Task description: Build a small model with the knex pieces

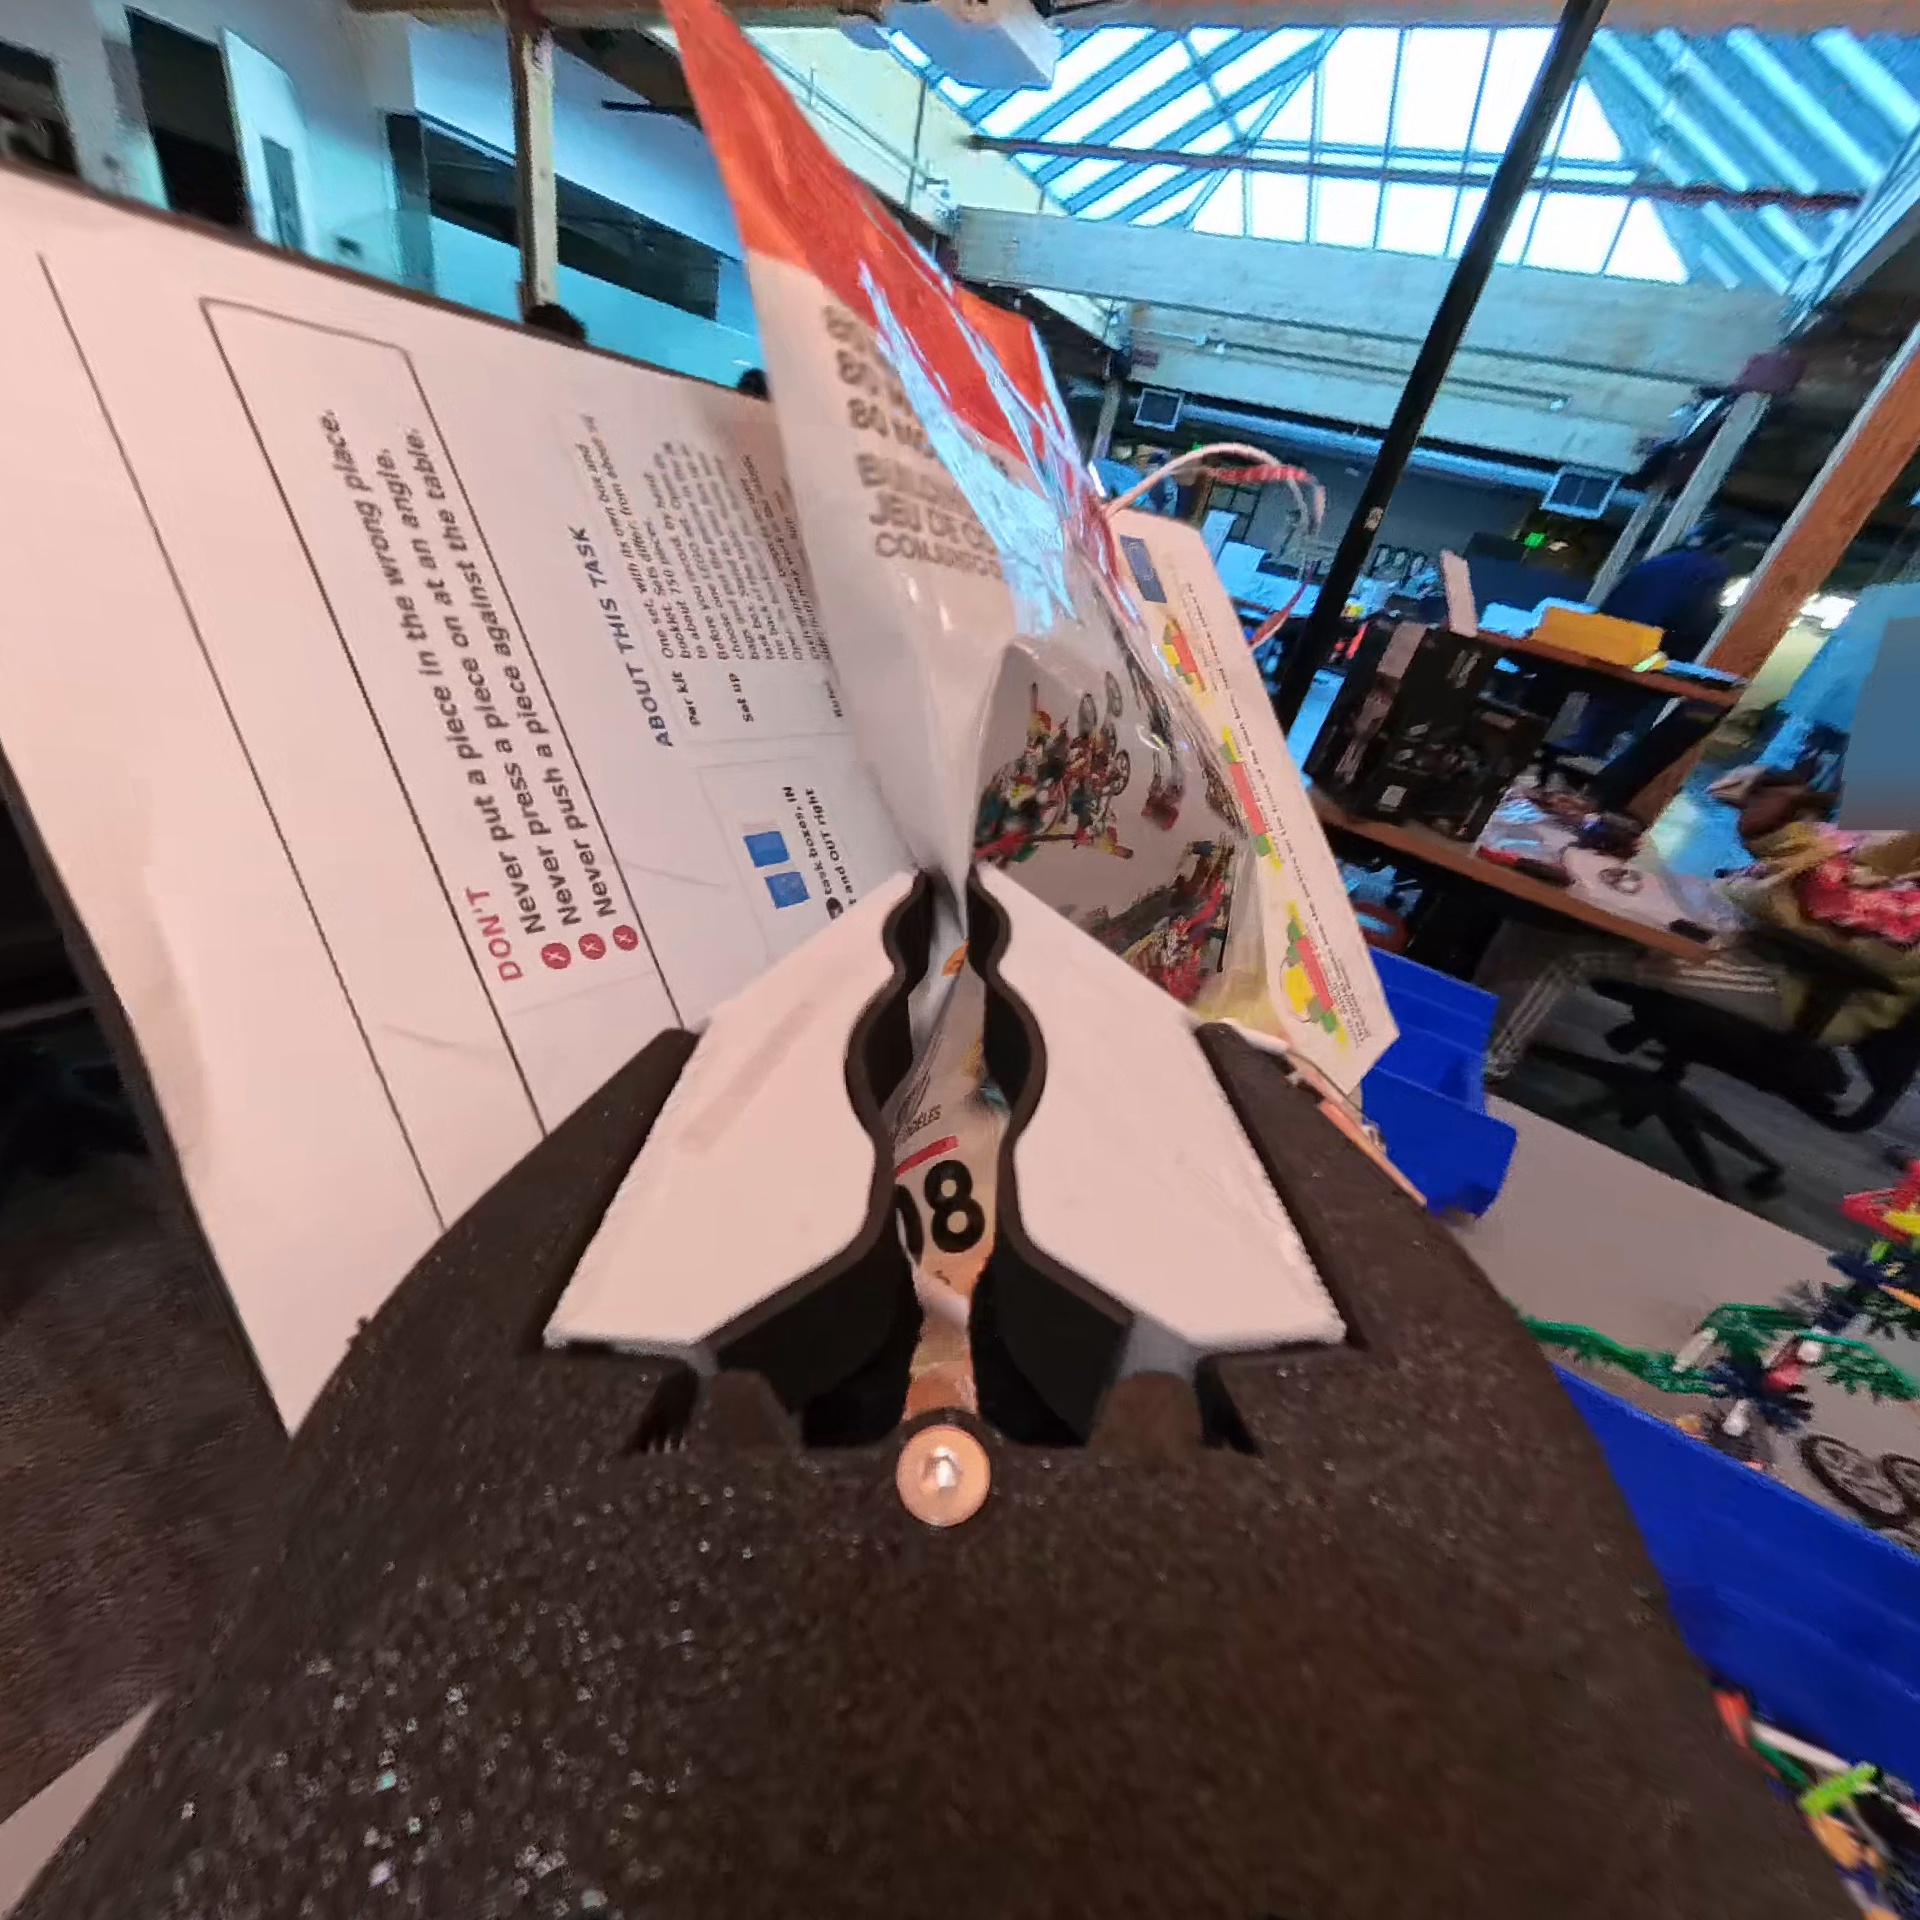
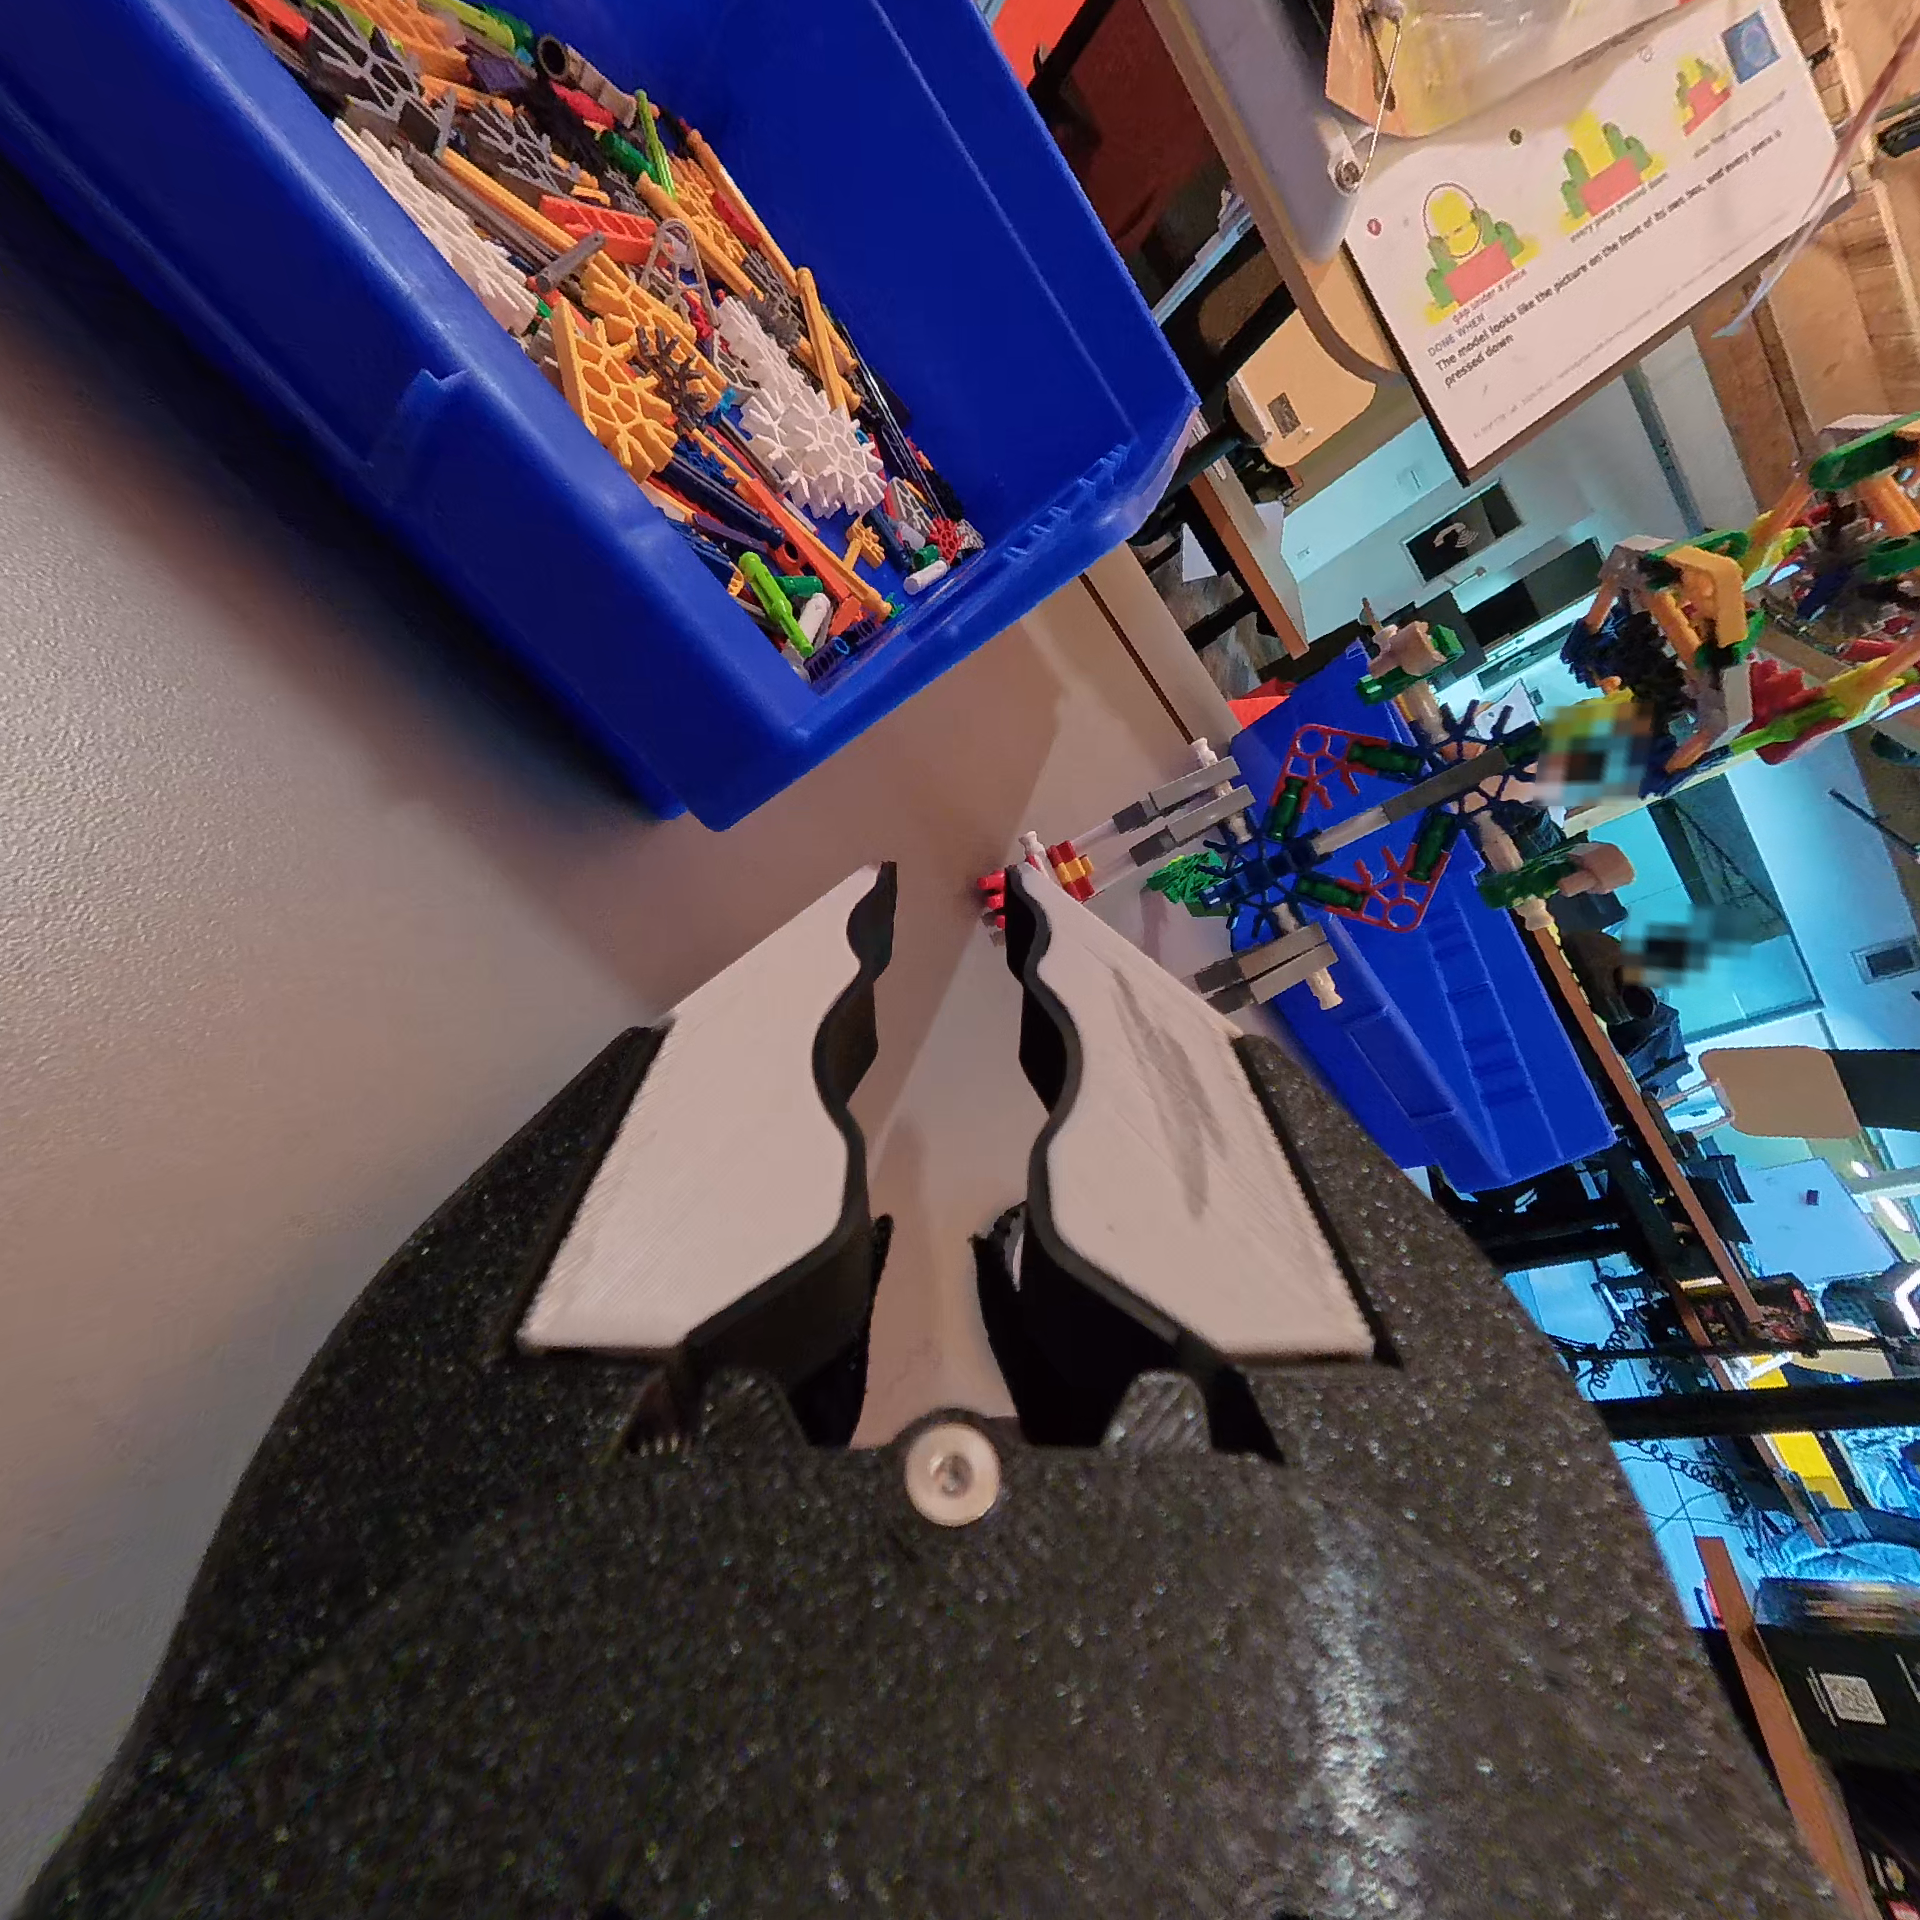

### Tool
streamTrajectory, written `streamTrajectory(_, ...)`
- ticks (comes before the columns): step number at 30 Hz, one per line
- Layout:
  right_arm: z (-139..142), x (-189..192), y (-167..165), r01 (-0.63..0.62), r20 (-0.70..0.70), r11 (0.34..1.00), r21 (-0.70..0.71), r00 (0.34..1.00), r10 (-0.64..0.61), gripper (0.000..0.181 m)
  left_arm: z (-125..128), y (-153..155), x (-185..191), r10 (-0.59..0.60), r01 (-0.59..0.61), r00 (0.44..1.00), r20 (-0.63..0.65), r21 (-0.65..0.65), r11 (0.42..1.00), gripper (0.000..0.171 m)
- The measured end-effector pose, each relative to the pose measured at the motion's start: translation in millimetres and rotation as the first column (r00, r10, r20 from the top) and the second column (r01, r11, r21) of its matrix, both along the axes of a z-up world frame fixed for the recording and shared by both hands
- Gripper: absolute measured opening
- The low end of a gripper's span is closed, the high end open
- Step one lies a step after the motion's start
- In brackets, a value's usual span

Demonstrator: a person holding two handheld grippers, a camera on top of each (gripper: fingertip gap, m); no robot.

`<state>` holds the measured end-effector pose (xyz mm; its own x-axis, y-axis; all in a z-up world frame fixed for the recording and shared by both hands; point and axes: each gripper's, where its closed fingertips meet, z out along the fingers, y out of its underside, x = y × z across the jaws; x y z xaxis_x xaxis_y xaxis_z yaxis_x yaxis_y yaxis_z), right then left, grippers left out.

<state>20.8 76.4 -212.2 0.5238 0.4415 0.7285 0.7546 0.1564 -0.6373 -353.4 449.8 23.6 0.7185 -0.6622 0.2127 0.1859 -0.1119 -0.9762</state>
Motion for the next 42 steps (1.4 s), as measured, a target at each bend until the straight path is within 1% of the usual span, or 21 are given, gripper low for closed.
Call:
streamTrajectory(1, 0.2, 0.1, 0.0, 0.0, -0.001, 1.0, 0.0, 1.0, 0.0, 0.02, 1.3, -1.8, 0.7, 0.005, -0.004, 1.0, -0.02, 0.01, 1.0, 0.0)
streamTrajectory(3, 0.6, 0.0, -0.1, -0.001, -0.003, 1.0, 0.0, 1.0, 0.001, 0.02, 2.7, -1.2, -5.3, 0.058, -0.057, 0.997, -0.053, 0.015, 0.998, 0.0)
streamTrajectory(6, 0.8, -0.1, 1.0, -0.001, -0.006, 1.0, -0.001, 1.0, 0.001, 0.02, 9.3, -3.6, -21.9, 0.101, -0.1, 0.995, -0.025, 0.019, 0.995, 0.0)
streamTrajectory(8, -0.7, -1.2, 3.7, -0.003, -0.009, 1.0, -0.001, 1.0, 0.003, 0.02, 10.1, -9.3, -26.4, 0.082, -0.081, 0.996, -0.036, 0.019, 0.997, 0.0)
streamTrajectory(10, -3.0, -2.1, 6.2, -0.003, -0.009, 1.0, -0.002, 1.0, 0.003, 0.02, 6.4, -11.0, -33.9, 0.108, -0.108, 0.992, -0.069, 0.007, 0.994, 0.0)
streamTrajectory(13, -6.3, -7.0, 9.6, -0.002, -0.012, 1.0, -0.001, 1.0, 0.002, 0.02, 4.1, -11.5, -49.4, 0.133, -0.134, 0.991, -0.032, -0.018, 0.991, 0.0)
streamTrajectory(18, -12.3, -11.2, 19.4, -0.002, -0.015, 1.0, 0.001, 1.0, 0.002, 0.02, -8.5, -15.3, -65.0, 0.164, -0.167, 0.985, -0.054, -0.042, 0.985, 0.0)
streamTrajectory(20, -15.0, -15.8, 21.6, -0.001, -0.018, 1.0, 0.001, 1.0, 0.001, 0.02, -11.6, -15.7, -76.9, 0.211, -0.214, 0.976, -0.056, -0.053, 0.975, 0.0)
streamTrajectory(24, -20.0, -19.9, 26.0, -0.003, -0.024, 1.0, 0.0, 1.0, 0.003, 0.02, -12.5, -20.6, -78.4, 0.191, -0.193, 0.981, -0.036, -0.053, 0.98, 0.001)
streamTrajectory(25, -20.6, -20.5, 26.7, -0.003, -0.024, 1.0, -0.001, 1.0, 0.003, 0.02, -12.0, -20.1, -80.1, 0.206, -0.208, 0.978, -0.039, -0.055, 0.977, 0.007)
streamTrajectory(28, -22.0, -26.5, 19.8, -0.002, -0.025, 1.0, 0.0, 1.0, 0.002, 0.02, -2.0, -20.6, -89.8, 0.276, -0.277, 0.96, -0.041, -0.021, 0.961, 0.04)
streamTrajectory(29, -21.5, -26.7, 20.0, -0.002, -0.026, 1.0, 0.0, 1.0, 0.002, 0.02, 1.8, -21.6, -91.0, 0.29, -0.291, 0.956, -0.041, -0.013, 0.957, 0.049)
streamTrajectory(31, -19.5, -26.8, 19.7, -0.003, -0.027, 1.0, -0.002, 1.0, 0.003, 0.02, 9.6, -25.3, -89.9, 0.318, -0.317, 0.945, -0.069, 0.029, 0.948, 0.051)
streamTrajectory(32, -18.4, -26.5, 18.7, -0.003, -0.027, 1.0, -0.001, 1.0, 0.003, 0.02, 9.7, -25.1, -90.5, 0.343, -0.342, 0.934, -0.104, 0.034, 0.939, 0.055)
streamTrajectory(33, -16.7, -26.2, 17.2, -0.004, -0.027, 1.0, -0.002, 1.0, 0.004, 0.02, 9.8, -24.7, -90.7, 0.365, -0.364, 0.921, -0.134, 0.034, 0.931, 0.065)
streamTrajectory(34, -15.1, -26.1, 15.7, -0.005, -0.027, 1.0, -0.002, 1.0, 0.005, 0.02, 12.5, -25.6, -88.8, 0.377, -0.374, 0.913, -0.155, 0.048, 0.926, 0.07)
streamTrajectory(36, -11.4, -25.4, 12.7, -0.006, -0.028, 1.0, -0.003, 1.0, 0.006, 0.02, 27.3, -30.2, -82.8, 0.421, -0.404, 0.89, -0.174, 0.124, 0.906, 0.069)
streamTrajectory(37, -9.4, -24.4, 11.6, -0.007, -0.028, 1.0, -0.003, 1.0, 0.007, 0.02, 33.8, -32.7, -70.8, 0.408, -0.382, 0.89, -0.201, 0.158, 0.911, 0.068)
streamTrajectory(40, -3.4, -23.3, 8.9, -0.01, -0.027, 1.0, -0.004, 1.0, 0.01, 0.02, 37.2, -36.4, -9.0, 0.274, -0.218, 0.896, -0.35, 0.191, 0.957, 0.058)
streamTrajectory(41, -1.6, -22.8, 7.6, -0.01, -0.027, 1.0, -0.004, 1.0, 0.01, 0.02, 32.4, -36.5, 15.9, 0.213, -0.151, 0.881, -0.422, 0.176, 0.973, 0.055)
streamTrajectory(42, -0.4, -22.4, 7.4, -0.01, -0.027, 1.0, -0.004, 1.0, 0.01, 0.02, 25.9, -35.4, 40.0, 0.162, -0.094, 0.853, -0.496, 0.159, 0.983, 0.053)
